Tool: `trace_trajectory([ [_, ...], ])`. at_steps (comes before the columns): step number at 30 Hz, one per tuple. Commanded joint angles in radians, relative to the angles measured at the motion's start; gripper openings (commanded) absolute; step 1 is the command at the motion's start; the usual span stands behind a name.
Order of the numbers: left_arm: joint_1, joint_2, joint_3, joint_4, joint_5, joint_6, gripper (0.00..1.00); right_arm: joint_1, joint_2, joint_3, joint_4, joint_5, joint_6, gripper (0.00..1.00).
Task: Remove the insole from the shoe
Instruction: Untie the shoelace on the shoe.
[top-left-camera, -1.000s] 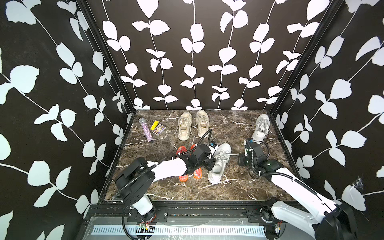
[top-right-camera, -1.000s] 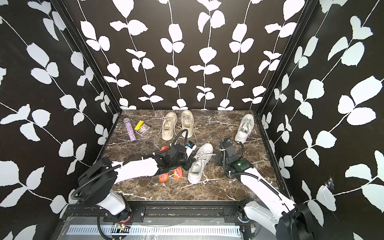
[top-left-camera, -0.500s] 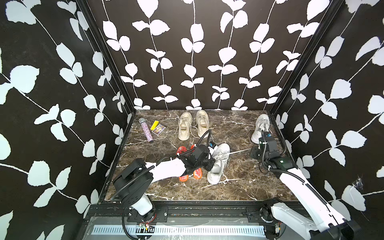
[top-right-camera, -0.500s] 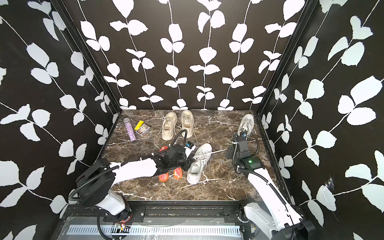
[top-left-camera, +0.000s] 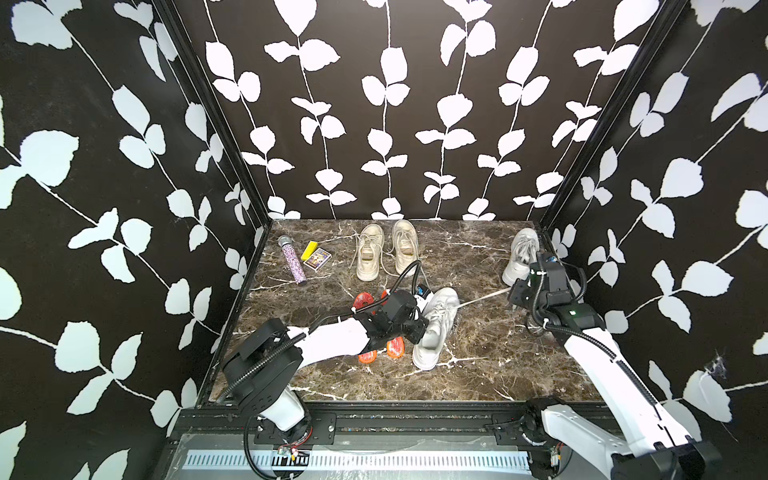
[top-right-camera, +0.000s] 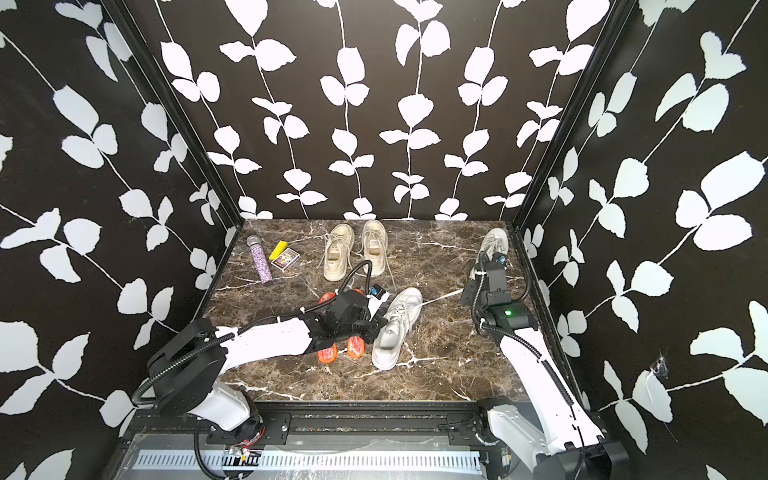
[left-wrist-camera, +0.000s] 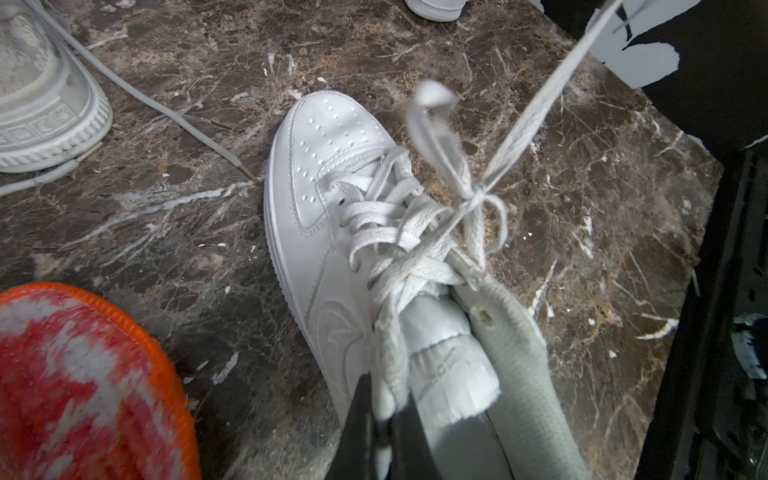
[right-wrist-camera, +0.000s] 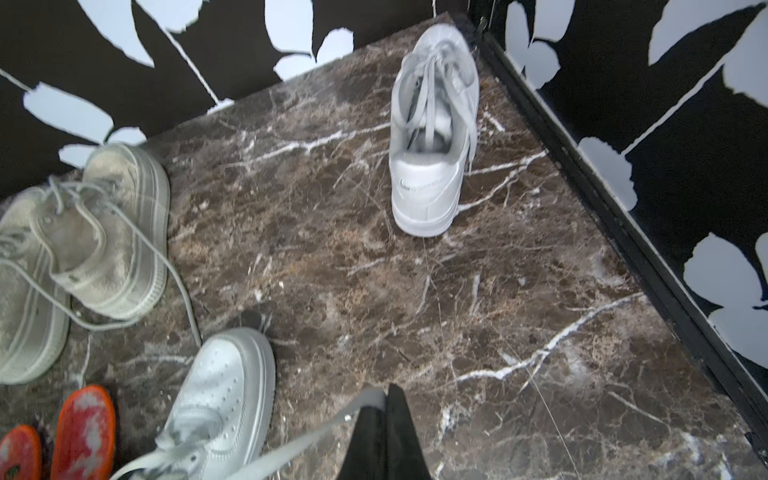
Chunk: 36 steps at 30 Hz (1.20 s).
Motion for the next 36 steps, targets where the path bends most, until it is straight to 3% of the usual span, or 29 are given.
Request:
trace_trajectory([
  [1,0.005,-0.055,-0.007,0.04,0.036,0.016,0.0,-0.015,0.034,0.043,0.053,-0.068,-0.022,0.0],
  [4,0.004,-0.047,0.004,0.043,0.057,0.018,0.0,-0.013,0.099,0.051,0.11,-0.201,-0.014,0.0],
  [9,0.004,-0.051,0.01,0.04,0.044,0.016,0.0,-0.004,0.2,0.04,0.166,-0.265,0.01,0.02],
  [11,0.005,-0.053,0.013,0.034,0.042,0.018,0.0,-0.003,0.248,0.052,0.142,-0.284,0.005,0.11],
  [16,0.005,-0.056,0.02,0.014,0.029,0.023,0.0,-0.001,0.302,0.037,0.067,-0.342,-0.029,0.47],
  [19,0.005,-0.058,0.011,0.026,0.024,0.021,0.0,0.001,0.257,-0.005,0.057,-0.334,-0.038,0.55],
  [23,0.005,-0.05,0.008,0.037,0.022,0.013,0.0,0.044,0.202,-0.013,0.005,-0.354,-0.082,0.54],
  [31,0.005,-0.041,0.017,0.033,0.003,0.01,0.0,0.259,0.16,-0.097,0.071,-0.419,-0.095,0.42],
  [36,0.005,-0.036,0.021,0.036,0.0,0.005,0.0,0.304,0.163,-0.131,0.116,-0.454,-0.07,0.36],
])
